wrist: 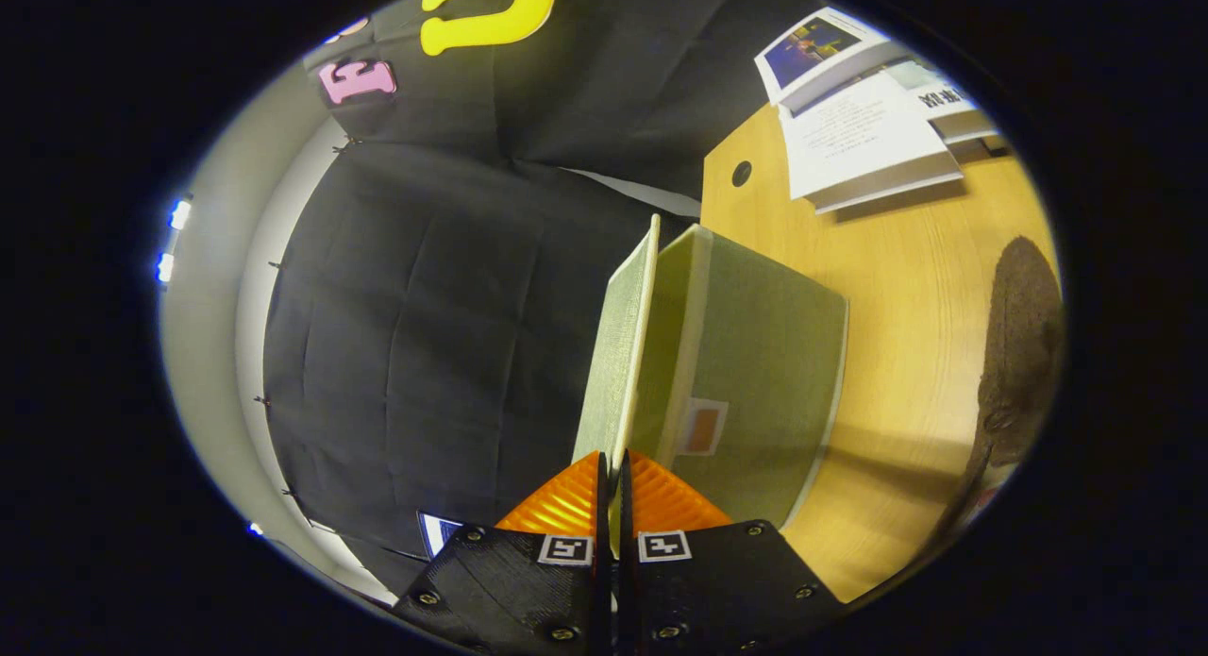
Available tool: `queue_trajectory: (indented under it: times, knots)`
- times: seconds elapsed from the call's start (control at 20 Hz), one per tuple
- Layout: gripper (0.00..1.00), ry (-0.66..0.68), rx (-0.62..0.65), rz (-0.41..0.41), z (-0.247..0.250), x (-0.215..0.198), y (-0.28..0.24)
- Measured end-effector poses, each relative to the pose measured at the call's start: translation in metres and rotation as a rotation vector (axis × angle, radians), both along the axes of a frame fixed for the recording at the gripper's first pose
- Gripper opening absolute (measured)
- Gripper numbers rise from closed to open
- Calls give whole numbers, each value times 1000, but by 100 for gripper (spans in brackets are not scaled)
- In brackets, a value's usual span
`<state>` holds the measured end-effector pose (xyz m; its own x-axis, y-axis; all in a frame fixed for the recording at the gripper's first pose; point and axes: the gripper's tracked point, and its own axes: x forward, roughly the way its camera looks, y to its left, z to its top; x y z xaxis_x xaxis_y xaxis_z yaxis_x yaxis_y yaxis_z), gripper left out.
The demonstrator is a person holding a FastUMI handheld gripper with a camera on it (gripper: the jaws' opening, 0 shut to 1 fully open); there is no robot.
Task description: Open the storage box then place both shoes into the box .Put the left shoe in first, then the right shoe, with the right side of both shoes facing outward in a uniform manner.
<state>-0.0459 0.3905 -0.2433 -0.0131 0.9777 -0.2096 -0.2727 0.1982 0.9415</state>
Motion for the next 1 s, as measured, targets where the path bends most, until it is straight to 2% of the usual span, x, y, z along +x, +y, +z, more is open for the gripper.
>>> queue_trajectory:
  times: [0.2,0.55,1.0]
  knots:
    - [3,-67,8,9,42,1,18]
    - [6,-203,-5,81,99,-15,77]
    - [6,-248,4,159,118,-33,167]
